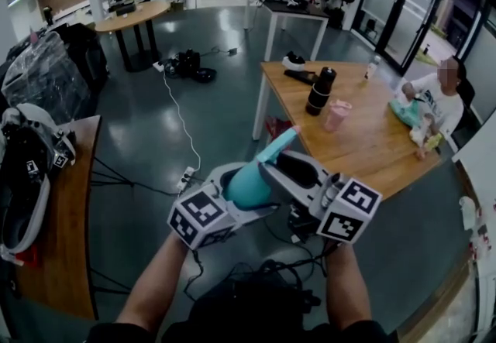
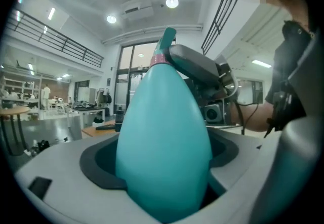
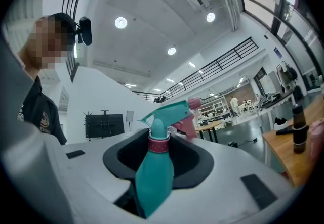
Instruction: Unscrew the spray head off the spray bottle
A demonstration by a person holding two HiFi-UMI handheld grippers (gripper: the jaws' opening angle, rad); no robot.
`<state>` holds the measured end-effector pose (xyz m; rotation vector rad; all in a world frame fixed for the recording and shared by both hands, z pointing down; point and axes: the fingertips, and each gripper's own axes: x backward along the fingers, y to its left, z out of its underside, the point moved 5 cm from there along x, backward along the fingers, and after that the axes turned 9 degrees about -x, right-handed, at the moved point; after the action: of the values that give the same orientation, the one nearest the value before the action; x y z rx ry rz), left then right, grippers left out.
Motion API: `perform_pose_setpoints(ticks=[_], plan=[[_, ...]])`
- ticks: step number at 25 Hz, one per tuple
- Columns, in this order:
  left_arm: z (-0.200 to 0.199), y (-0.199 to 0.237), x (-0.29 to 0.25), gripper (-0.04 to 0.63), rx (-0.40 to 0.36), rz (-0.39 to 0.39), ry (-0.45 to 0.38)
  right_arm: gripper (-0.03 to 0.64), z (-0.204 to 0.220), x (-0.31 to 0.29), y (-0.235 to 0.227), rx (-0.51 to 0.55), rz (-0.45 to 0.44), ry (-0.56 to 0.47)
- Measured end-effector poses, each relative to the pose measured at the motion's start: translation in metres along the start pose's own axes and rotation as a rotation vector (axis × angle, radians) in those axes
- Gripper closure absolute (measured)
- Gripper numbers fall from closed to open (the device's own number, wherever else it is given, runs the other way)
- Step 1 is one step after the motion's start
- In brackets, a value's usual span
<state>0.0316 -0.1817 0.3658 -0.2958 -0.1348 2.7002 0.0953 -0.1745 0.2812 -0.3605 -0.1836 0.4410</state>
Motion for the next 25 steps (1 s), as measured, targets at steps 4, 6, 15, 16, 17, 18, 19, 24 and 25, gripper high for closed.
perform_pose_setpoints(ticks=[4, 6, 15, 16, 17, 18, 19, 24, 25], plan=[[-0.004, -0.012, 0.003, 0.15, 0.021, 0.18, -0.045, 0.485, -0.002, 0.007, 0.006, -0.008, -0.117, 0.028], [-0.006, -0.018, 0.004, 0.15, 0.025, 0.252, -0.063, 0.483, -0.002, 0.01, 0.008, -0.01, -0.175, 0.036], [-0.002, -0.001, 0.002, 0.15, 0.059, 0.097, -0.093, 0.442, -0.002, 0.011, -0.001, 0.017, -0.069, 0.024], [-0.001, 0.006, 0.001, 0.15, 0.059, 0.052, -0.084, 0.442, -0.003, 0.011, -0.003, 0.019, -0.05, 0.016], [0.0, 0.012, 0.0, 0.15, 0.06, 0.004, -0.065, 0.442, -0.005, 0.01, -0.005, 0.022, -0.029, 0.006], [0.003, 0.019, -0.001, 0.15, 0.062, -0.046, -0.042, 0.442, -0.006, 0.009, -0.006, 0.025, -0.003, -0.005], [0.005, 0.024, -0.001, 0.15, 0.064, -0.092, -0.021, 0.442, -0.007, 0.008, -0.007, 0.027, 0.031, -0.014], [0.013, 0.034, 0.0, 0.15, 0.058, -0.213, 0.021, 0.442, -0.001, -0.006, -0.017, 0.026, 0.201, -0.004], [0.014, 0.034, -0.001, 0.15, 0.051, -0.226, 0.029, 0.442, 0.0, -0.008, -0.018, 0.015, 0.207, -0.001]])
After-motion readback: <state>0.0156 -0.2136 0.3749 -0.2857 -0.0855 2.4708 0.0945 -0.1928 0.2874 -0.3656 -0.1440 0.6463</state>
